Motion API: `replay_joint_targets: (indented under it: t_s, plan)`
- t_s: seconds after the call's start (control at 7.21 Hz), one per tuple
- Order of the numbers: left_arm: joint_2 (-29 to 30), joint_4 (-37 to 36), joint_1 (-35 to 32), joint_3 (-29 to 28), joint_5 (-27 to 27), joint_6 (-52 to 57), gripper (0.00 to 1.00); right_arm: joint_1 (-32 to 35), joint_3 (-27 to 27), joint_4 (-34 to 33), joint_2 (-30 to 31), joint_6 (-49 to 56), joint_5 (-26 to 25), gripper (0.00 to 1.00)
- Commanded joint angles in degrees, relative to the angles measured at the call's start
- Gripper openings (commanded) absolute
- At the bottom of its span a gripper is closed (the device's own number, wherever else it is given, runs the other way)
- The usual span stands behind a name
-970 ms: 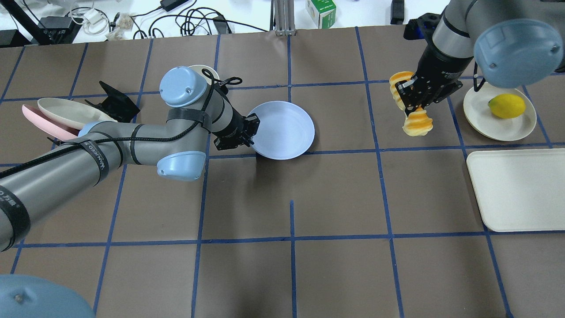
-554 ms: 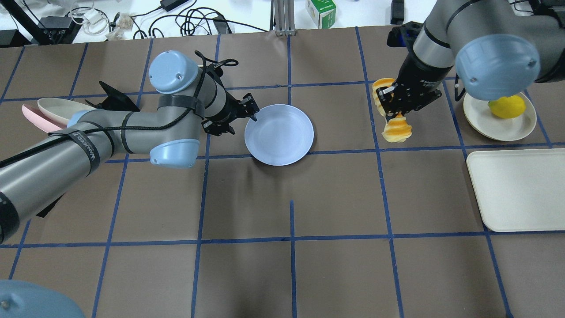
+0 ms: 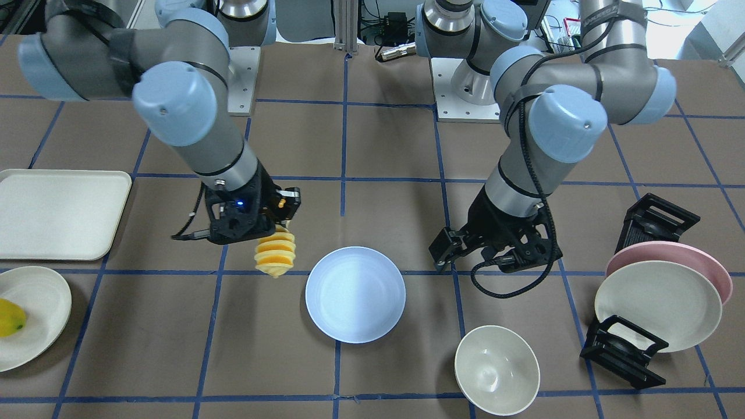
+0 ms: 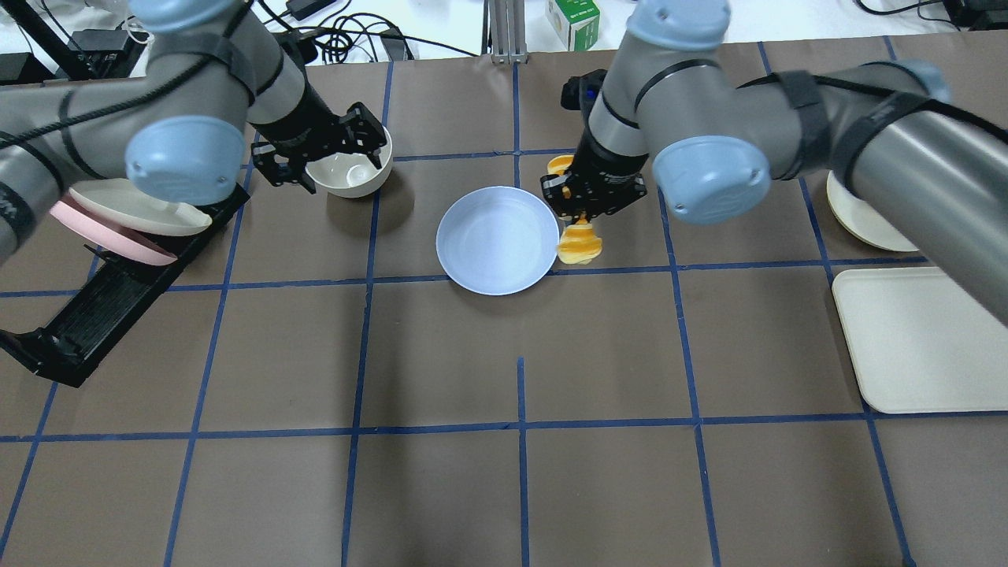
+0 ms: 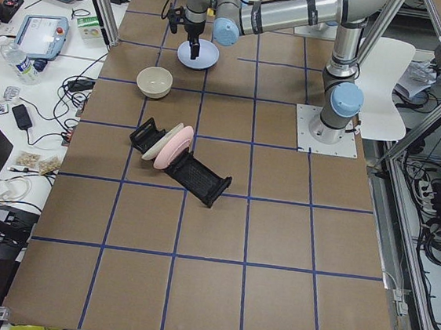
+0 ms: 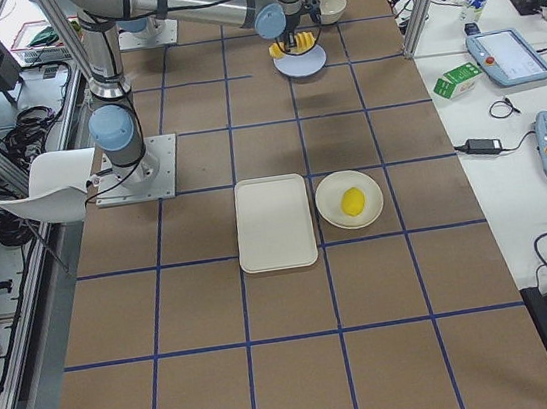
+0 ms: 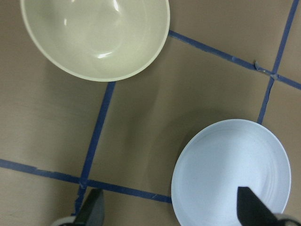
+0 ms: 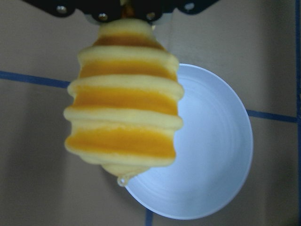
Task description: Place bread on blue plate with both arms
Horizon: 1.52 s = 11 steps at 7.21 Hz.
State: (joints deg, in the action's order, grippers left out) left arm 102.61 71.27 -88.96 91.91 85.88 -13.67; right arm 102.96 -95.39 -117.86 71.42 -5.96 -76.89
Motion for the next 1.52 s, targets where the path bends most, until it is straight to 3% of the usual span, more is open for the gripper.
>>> replay_joint_targets:
  t_s: [0.0, 0.28, 0.42, 0.55, 0.69, 0.83, 0.97, 1.25, 1.39]
  plan:
    - [-2.8, 10.0, 0.3, -4.1, 3.2, 0.2, 1.0, 5.7, 0.3, -11.9, -8.3, -4.5, 1.3, 0.0]
    - [-5.3, 11.3, 0.1, -4.6, 3.2, 1.0, 1.0, 6.5, -0.1, -12.4, -9.2, -4.6, 0.8, 0.0]
    - [-6.0, 11.3, 0.3, -4.6, 3.0, 1.0, 1.0, 6.7, -2.0, -13.1, -10.1, -4.8, 0.9, 0.25]
    - [-6.4, 11.3, 0.2, -4.5, 3.1, 1.0, 1.0, 6.7, -2.5, -15.9, -10.1, -4.9, 0.7, 0.42]
    - [-6.8, 11.3, 0.3, -4.5, 3.3, 1.0, 1.0, 6.7, -2.6, -17.7, -10.2, -4.9, 0.5, 0.78]
    - [-7.0, 10.7, 0.5, -4.1, 3.3, 1.0, 1.0, 5.2, -2.7, -17.2, -9.5, -4.1, 0.3, 0.92]
    - [-7.0, 10.6, 0.5, -3.9, 3.2, 1.0, 1.0, 5.0, -2.3, -17.2, -8.5, -4.1, 0.4, 0.99]
    - [-7.1, 10.8, 0.6, -4.6, 3.2, 2.2, 1.0, 2.3, -2.4, -15.3, -6.0, -3.6, 0.2, 1.0]
    - [-7.4, 10.8, 0.7, -4.6, 2.6, 2.2, 1.0, -0.1, -1.8, -11.2, -3.9, -0.8, 0.3, 1.0]
